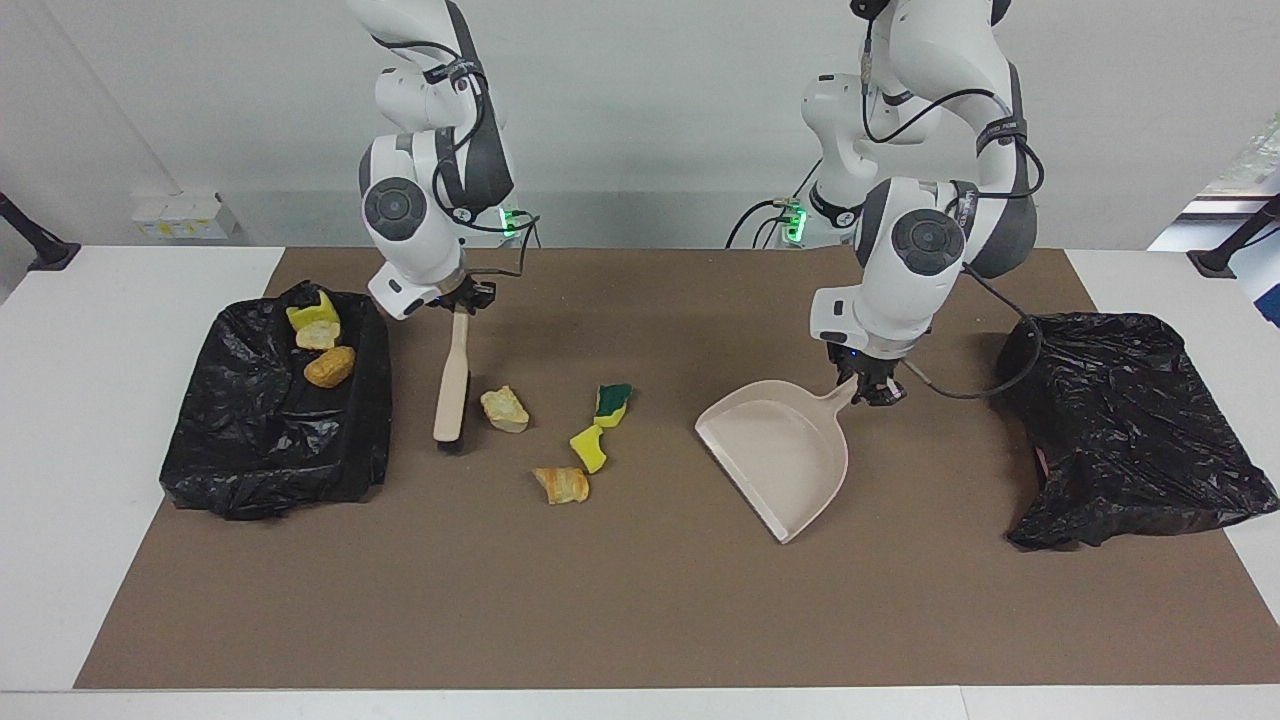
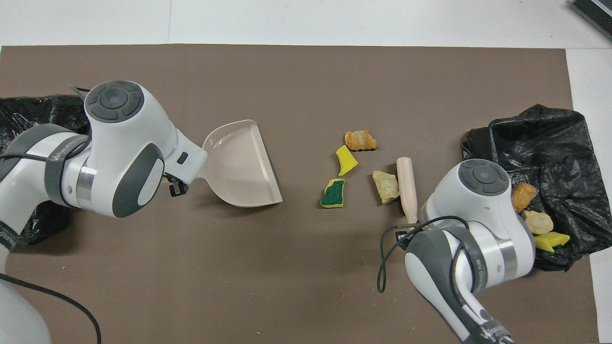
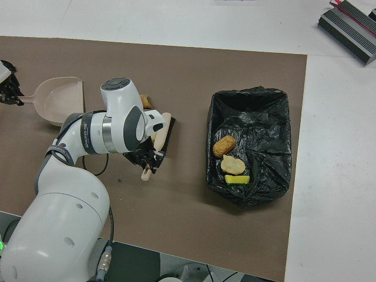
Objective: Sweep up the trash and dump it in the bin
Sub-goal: 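Sweep the crumbs and sponge pieces into the dustpan with the right gripper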
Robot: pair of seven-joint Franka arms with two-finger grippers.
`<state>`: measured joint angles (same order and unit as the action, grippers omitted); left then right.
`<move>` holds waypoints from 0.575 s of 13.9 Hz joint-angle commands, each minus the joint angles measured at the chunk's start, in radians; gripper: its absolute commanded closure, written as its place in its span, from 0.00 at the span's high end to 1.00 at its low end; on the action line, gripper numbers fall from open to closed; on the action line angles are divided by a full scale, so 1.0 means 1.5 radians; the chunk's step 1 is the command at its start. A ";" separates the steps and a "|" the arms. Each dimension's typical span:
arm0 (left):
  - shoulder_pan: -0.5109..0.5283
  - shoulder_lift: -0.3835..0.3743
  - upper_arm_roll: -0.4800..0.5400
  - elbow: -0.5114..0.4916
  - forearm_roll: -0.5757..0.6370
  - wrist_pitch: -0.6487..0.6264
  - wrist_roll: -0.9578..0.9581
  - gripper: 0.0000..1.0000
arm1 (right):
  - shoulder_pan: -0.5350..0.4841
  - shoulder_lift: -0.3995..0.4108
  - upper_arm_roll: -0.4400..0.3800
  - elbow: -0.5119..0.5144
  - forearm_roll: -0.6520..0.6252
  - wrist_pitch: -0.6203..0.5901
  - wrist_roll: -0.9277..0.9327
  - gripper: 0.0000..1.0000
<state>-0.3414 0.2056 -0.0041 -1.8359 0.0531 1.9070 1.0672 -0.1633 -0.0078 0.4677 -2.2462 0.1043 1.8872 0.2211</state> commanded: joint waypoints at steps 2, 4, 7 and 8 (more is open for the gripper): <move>-0.036 -0.064 0.004 -0.107 0.004 0.093 0.059 0.00 | 0.056 0.053 0.002 0.049 0.040 0.013 0.005 0.00; -0.045 -0.082 0.002 -0.145 0.004 0.130 0.058 0.00 | 0.080 0.065 0.002 0.065 0.071 0.025 0.005 0.00; -0.069 -0.079 0.002 -0.160 0.004 0.157 0.033 0.00 | 0.151 0.095 0.002 0.066 0.100 0.103 0.009 0.00; -0.075 -0.076 0.002 -0.163 0.004 0.179 0.011 0.00 | 0.175 0.106 0.002 0.070 0.109 0.132 0.021 0.00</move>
<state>-0.4203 0.1206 -0.0120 -2.0268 0.0531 2.1151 1.1197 0.0392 0.1023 0.4708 -2.1681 0.2338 2.0252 0.2270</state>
